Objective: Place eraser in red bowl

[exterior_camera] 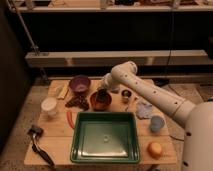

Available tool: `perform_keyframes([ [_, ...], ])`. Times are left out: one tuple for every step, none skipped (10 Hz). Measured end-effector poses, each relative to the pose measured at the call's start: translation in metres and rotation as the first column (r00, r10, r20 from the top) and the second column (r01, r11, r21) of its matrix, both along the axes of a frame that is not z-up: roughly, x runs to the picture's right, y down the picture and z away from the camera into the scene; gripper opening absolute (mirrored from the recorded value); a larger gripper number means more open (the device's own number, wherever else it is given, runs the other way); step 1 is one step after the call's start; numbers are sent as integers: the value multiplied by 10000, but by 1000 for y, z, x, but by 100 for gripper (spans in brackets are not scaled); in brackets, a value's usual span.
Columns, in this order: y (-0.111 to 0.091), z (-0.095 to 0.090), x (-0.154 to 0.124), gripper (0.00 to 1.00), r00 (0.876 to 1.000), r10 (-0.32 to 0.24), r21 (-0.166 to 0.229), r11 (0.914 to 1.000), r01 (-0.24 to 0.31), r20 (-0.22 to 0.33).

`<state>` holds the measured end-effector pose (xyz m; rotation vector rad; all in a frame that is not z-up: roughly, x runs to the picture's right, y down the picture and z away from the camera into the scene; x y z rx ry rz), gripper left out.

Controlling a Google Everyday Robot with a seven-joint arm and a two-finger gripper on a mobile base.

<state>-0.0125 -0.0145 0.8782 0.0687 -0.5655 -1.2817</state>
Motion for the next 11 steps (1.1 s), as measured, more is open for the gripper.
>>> perform_keyframes([
  [0, 0, 0, 78, 10000, 0, 0, 10000, 0, 0],
  [0, 0, 0, 80, 10000, 0, 0, 10000, 0, 0],
  [0, 0, 0, 80, 10000, -1, 0, 10000, 1, 1],
  [0, 0, 0, 80, 10000, 0, 0, 10000, 0, 0],
  [0, 0, 0, 80, 10000, 0, 0, 10000, 0, 0],
  [0, 0, 0, 80, 10000, 0, 1, 10000, 0, 0],
  [0, 0, 0, 80, 10000, 0, 0, 10000, 0, 1],
  [0, 0, 0, 80, 10000, 1, 0, 10000, -1, 1],
  [0, 0, 0, 80, 10000, 0, 1, 10000, 0, 1],
  [0, 0, 0, 80, 10000, 0, 0, 10000, 0, 1],
  [0, 0, 0, 80, 10000, 0, 1, 10000, 0, 1],
])
